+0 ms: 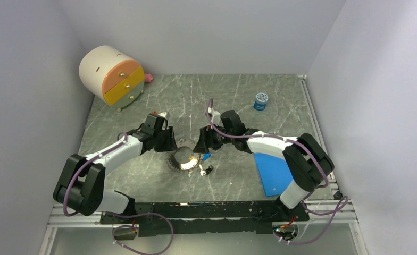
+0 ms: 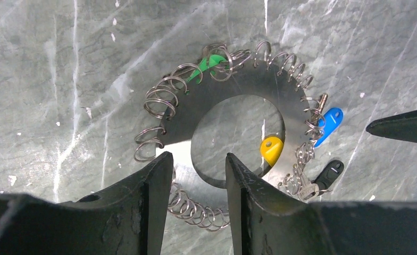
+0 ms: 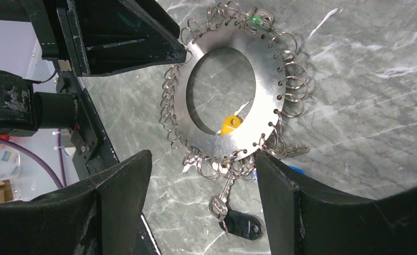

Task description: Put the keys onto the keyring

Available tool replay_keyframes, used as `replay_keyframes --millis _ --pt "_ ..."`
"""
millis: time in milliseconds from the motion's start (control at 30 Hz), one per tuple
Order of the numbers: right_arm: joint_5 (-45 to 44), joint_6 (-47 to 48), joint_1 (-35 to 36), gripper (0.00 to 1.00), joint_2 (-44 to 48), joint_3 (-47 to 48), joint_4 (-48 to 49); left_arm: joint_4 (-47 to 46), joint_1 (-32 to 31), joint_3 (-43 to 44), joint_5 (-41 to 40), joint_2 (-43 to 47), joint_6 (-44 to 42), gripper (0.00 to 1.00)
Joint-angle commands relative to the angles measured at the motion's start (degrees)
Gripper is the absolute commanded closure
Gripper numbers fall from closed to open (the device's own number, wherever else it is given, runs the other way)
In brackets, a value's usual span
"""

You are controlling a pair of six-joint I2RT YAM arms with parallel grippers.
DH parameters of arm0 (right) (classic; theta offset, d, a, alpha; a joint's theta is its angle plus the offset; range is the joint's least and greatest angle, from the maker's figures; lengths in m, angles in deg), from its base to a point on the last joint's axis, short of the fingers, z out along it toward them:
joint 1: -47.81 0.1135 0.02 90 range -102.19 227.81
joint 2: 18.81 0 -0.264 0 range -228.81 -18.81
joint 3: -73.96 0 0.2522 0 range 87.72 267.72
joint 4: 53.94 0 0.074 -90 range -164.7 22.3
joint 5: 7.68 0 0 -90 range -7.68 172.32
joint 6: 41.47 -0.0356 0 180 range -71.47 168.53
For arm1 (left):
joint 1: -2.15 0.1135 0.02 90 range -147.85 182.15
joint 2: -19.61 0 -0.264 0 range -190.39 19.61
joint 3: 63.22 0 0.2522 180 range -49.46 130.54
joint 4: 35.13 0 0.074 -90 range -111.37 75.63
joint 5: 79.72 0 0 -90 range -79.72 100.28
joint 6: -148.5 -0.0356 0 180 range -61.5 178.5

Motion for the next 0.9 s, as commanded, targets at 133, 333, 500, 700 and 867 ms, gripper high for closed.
replay_keyframes --millis 133,333,500,700,867 --pt "-1.26 5.61 -0.74 0.25 -1.57 5.56 -4.18 -5.60 3.49 0.38 8.78 1.56 1.31 0.53" --pt "-1.47 6.58 -0.92 0.26 -2.23 5.86 -6.09 -9.29 8.99 -4.70 12.92 5.31 2.97 0.53" --pt "-0.98 6.63 -0.87 0.32 -2.60 4.72 -6.52 -6.87 9.29 -5.03 11.73 5.35 1.36 0.54" --pt "1.90 5.19 -0.77 0.46 -3.74 3.04 -5.54 -9.76 9.26 -7.29 12.84 6.07 2.74 0.54" --pt "0.79 4.43 -0.77 0.48 -3.10 1.57 -5.19 -7.93 9.31 -6.87 11.04 6.70 1.88 0.55"
